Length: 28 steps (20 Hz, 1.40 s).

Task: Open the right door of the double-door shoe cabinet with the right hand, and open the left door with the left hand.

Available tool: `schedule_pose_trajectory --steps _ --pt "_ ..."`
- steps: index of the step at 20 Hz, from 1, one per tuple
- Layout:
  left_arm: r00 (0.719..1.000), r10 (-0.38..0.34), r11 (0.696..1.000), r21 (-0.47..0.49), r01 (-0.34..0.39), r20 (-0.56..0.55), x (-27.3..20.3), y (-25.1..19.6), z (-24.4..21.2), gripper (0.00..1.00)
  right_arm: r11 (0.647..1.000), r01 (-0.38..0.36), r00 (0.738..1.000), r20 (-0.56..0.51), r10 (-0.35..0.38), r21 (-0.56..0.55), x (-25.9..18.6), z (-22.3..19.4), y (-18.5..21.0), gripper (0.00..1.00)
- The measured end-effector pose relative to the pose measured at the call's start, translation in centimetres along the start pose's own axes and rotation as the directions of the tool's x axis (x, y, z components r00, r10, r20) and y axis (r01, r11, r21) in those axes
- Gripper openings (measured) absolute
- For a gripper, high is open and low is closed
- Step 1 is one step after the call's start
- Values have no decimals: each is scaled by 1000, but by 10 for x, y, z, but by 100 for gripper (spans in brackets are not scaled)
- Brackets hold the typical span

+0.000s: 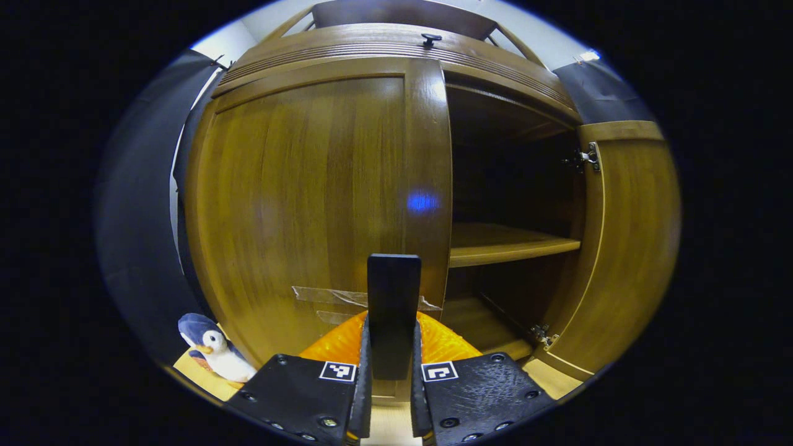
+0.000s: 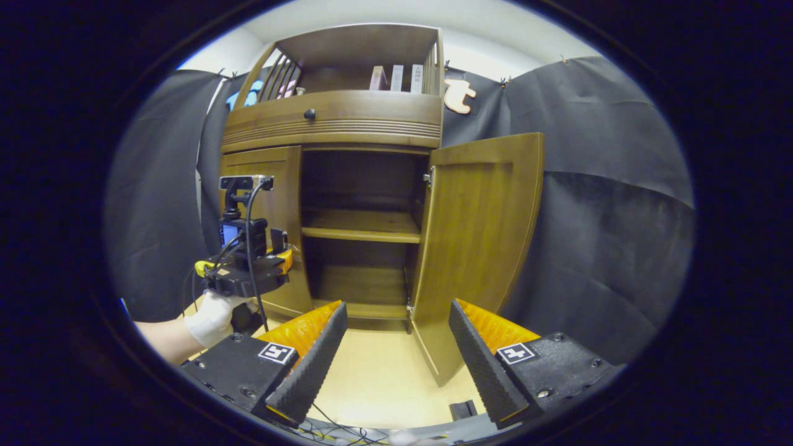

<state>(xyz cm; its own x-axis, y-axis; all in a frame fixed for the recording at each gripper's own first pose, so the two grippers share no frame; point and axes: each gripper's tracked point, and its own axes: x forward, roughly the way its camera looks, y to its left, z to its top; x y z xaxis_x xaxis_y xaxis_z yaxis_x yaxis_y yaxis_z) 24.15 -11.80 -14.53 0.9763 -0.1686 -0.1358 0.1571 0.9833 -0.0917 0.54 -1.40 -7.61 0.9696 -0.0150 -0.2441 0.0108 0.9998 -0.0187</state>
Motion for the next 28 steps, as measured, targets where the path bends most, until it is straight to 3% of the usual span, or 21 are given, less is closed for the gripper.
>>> schedule_pose_trajectory --steps 11,12,13,14,15,16,17,18,19,20,25,26,28 --pt "1000 -6 1000 -22 6 -5 -73 22 -10 24 997 -74 997 6 74 0 -12 -6 19 100" --pt "1000 -1 1000 -25 1 -4 -78 25 -10 34 997 -78 997 7 78 1 -13 -6 20 100" --pt "1000 1 1000 -24 -2 -4 -82 27 -11 34 996 -84 996 7 84 2 -13 -7 22 100" --pt "1000 4 1000 -24 -4 -4 -86 30 -11 24 996 -89 996 7 89 2 -14 -8 24 100" --pt "1000 5 1000 -26 -5 -3 -92 32 -11 24 996 -95 995 7 95 1 -15 -8 26 100" --pt "1000 8 1000 -28 -8 -5 -96 35 -11 34 995 -99 995 8 99 -1 -15 -9 28 100" --pt "1000 10 999 -30 -11 -6 -99 37 -12 24 995 -103 995 9 103 -2 -16 -9 29 100" --pt "1000 14 999 -35 -14 -6 -103 40 -13 24 994 -106 994 9 106 -3 -17 -8 31 100" --pt "1000 19 999 -39 -19 -6 -107 43 -14 34 994 -112 994 12 112 -2 -18 -8 32 100" --pt "1000 25 999 -41 -25 -8 -111 47 -14 24 993 -116 993 14 116 -3 -18 -9 34 100" --pt "998 55 998 -40 -55 -5 -130 66 -16 25 990 -139 990 21 139 -1 -18 -9 44 100" --pt "998 58 998 -35 -58 -5 -134 68 -16 16 989 -145 989 20 145 1 -17 -11 46 100" --pt "998 62 998 -33 -62 -2 -139 75 -17 16 988 -157 987 15 157 6 -18 -13 51 100"
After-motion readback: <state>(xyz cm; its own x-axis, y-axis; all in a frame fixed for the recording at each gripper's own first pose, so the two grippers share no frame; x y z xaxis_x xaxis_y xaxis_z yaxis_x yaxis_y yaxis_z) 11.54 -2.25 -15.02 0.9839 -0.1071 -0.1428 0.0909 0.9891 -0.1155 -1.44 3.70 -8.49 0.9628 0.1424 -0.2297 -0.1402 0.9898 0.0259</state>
